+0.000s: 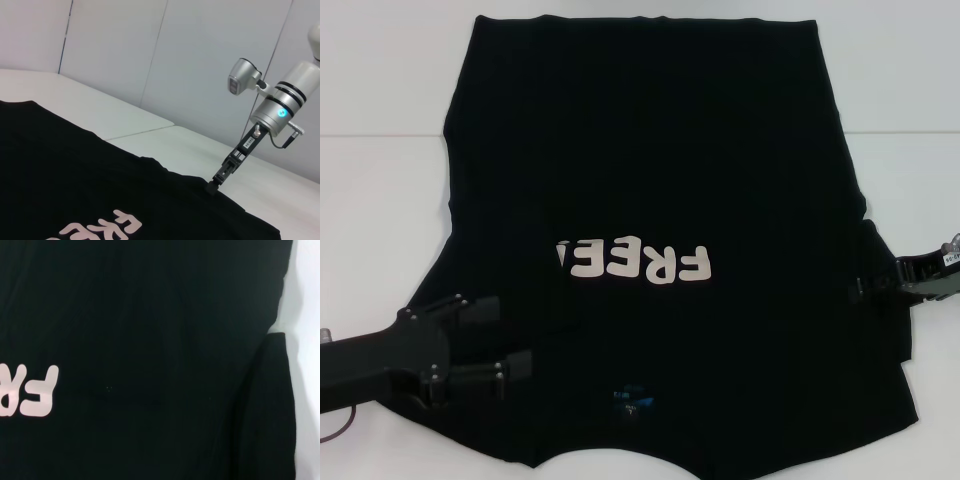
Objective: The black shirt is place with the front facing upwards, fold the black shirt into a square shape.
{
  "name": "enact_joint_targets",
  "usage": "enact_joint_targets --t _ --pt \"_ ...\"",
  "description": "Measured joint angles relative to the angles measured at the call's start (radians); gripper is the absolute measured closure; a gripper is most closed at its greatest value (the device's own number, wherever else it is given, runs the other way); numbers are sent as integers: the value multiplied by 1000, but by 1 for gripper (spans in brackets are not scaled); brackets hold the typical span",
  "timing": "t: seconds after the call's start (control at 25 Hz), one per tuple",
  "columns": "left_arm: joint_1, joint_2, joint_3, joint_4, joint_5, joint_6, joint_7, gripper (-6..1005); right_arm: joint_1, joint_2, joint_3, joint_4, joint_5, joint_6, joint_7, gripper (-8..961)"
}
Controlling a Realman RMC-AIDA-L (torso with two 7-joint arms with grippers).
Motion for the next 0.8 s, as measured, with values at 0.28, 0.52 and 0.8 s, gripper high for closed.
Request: enact_joint_targets --t 0.28,0.52,0.8 --pt "-2 0 0 0 2 -7 -3 49 3 0 -2 -8 -4 0 0 84" --pt "-2 0 0 0 3 -8 -6 49 8 0 -46 -8 -8 10 12 197" --pt "-3 0 1 0 3 -12 -10 49 13 -1 -49 -5 -8 11 15 419"
